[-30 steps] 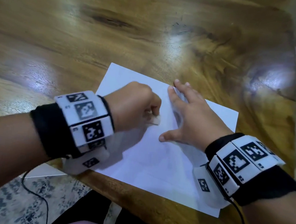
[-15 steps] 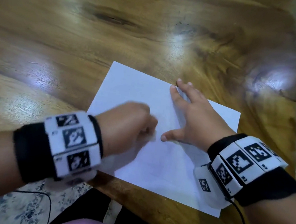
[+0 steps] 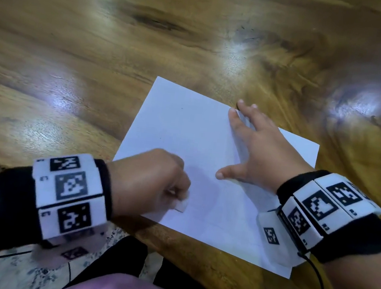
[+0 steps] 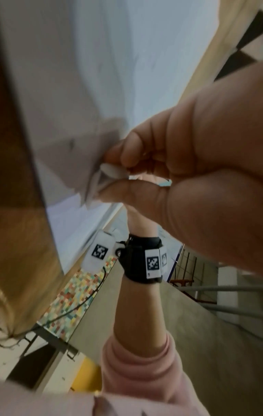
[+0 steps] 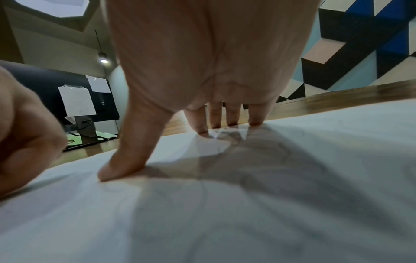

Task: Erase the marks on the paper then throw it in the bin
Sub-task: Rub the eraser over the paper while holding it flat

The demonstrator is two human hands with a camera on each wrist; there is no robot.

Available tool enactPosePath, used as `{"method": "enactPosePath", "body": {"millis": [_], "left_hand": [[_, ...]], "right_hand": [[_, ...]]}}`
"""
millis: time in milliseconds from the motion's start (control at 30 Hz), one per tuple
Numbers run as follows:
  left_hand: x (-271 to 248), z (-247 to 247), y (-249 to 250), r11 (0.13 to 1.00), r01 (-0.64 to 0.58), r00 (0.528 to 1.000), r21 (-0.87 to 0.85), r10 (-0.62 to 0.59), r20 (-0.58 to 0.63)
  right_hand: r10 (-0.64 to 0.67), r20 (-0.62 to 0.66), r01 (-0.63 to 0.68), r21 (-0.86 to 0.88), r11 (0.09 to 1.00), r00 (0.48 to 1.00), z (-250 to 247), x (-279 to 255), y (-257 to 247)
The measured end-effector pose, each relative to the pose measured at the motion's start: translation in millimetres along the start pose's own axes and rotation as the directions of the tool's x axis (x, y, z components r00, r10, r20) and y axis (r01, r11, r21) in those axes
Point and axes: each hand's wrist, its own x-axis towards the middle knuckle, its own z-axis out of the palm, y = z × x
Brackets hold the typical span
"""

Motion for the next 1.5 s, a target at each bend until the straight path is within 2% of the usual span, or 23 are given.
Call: {"method": "enactPosePath", "body": {"millis": [67, 133, 167, 200, 267, 367, 433, 533, 567, 633, 700, 767, 800, 900, 967, 1000, 1067, 1133, 1200, 1267, 1400, 1467, 1500], "left_hand": [[10, -9, -5, 0.999, 0.043, 0.993, 0.025, -0.04, -0.114], [23, -19, -9, 0.995, 0.081, 0.956, 0.055, -0.062, -0.286], [25, -20, -11, 0.995, 0.079, 0.944, 0.053, -0.058, -0.324], [23, -17, -12, 0.997, 0.059, 0.948, 0.05, -0.04, -0.316], [5, -7, -13, 1.0, -0.008, 0.982, 0.026, 0.013, -0.187], [-13, 3, -12, 1.0, 0.009, 1.0, -0.007, -0.009, -0.002], [-2, -4, -10, 1.0, 0.004, 0.999, 0.02, -0.003, -0.049], [28, -18, -4, 0.998, 0.016, 0.971, 0.065, 0.0, -0.239], [32, -19, -4, 0.998, 0.025, 0.964, 0.056, -0.01, -0.264], [23, -12, -7, 0.999, -0.016, 0.973, 0.044, 0.025, -0.229], [1, -1, -7, 0.999, -0.049, 0.994, 0.01, 0.05, -0.095], [-12, 5, -7, 1.0, -0.012, 1.0, 0.007, 0.012, 0.029], [-12, 4, -8, 1.0, 0.01, 0.999, 0.001, -0.01, 0.036], [6, -10, -10, 0.999, 0.005, 0.991, 0.034, -0.001, -0.134], [20, -18, -10, 0.998, 0.03, 0.96, 0.062, -0.012, -0.281], [24, -18, -10, 0.997, 0.047, 0.95, 0.056, -0.027, -0.311], [20, -12, -7, 0.999, 0.026, 0.964, 0.035, -0.015, -0.267], [4, -1, -4, 1.0, -0.014, 0.993, 0.014, 0.016, -0.117], [-9, 7, -2, 1.0, 0.009, 1.0, -0.015, -0.008, 0.02], [-9, 6, -5, 0.999, 0.036, 0.999, -0.031, -0.036, -0.005], [15, -6, -1, 0.999, 0.043, 0.965, -0.013, -0.045, -0.258], [12, 0, 1, 1.0, 0.023, 0.97, -0.004, -0.023, -0.243], [6, 6, 2, 1.0, 0.006, 0.983, -0.003, -0.007, -0.182]], "right_hand": [[0.003, -0.004, -0.003, 0.005, 1.0, 1.0, -1, 0, -1], [0.008, -0.005, -0.008, 0.014, 1.0, 1.0, 0, 0, -2], [0.011, -0.005, -0.011, 0.015, 1.0, 1.0, 0, 1, -2], [0.014, -0.005, -0.013, 0.014, 1.0, 1.0, 0, 1, -2], [0.019, -0.002, -0.019, 0.019, 1.0, 1.0, 0, 1, -2], [0.02, -0.006, -0.02, 0.025, 0.999, 1.0, 0, 1, -2], [0.02, -0.011, -0.019, 0.03, 0.999, 1.0, 0, 1, -2], [0.019, -0.019, -0.019, 0.031, 0.999, 1.0, 1, 0, -2], [0.019, -0.019, -0.018, 0.03, 0.999, 1.0, 1, 0, -2], [0.016, -0.021, -0.015, 0.031, 0.999, 1.0, 1, 1, -2], [0.015, -0.028, -0.014, 0.035, 0.999, 1.0, 1, 1, -1], [0.015, -0.035, -0.013, 0.04, 0.999, 0.999, 2, 1, -1], [0.014, -0.037, -0.012, 0.04, 0.999, 0.999, 2, 1, -1], [0.007, -0.045, -0.006, 0.025, 1.0, 0.999, 4, 2, -1], [0.008, -0.049, -0.007, 0.016, 1.0, 0.999, 5, 3, 0], [0.01, -0.051, -0.01, 0.017, 1.0, 0.999, 5, 3, 0], [0.013, -0.057, -0.012, 0.025, 1.0, 0.998, 5, 3, 1], [0.014, -0.057, -0.011, 0.04, 0.999, 0.998, 5, 3, 2], [0.015, -0.057, -0.013, 0.045, 0.999, 0.998, 5, 3, 2], [0.013, -0.06, -0.011, 0.04, 0.999, 0.998, 5, 3, 2], [0.013, -0.062, -0.011, 0.036, 0.999, 0.998, 6, 4, 2], [0.012, -0.062, -0.01, 0.04, 0.999, 0.998, 6, 5, 3], [0.012, -0.058, -0.01, 0.039, 0.999, 0.998, 6, 5, 3]]}}
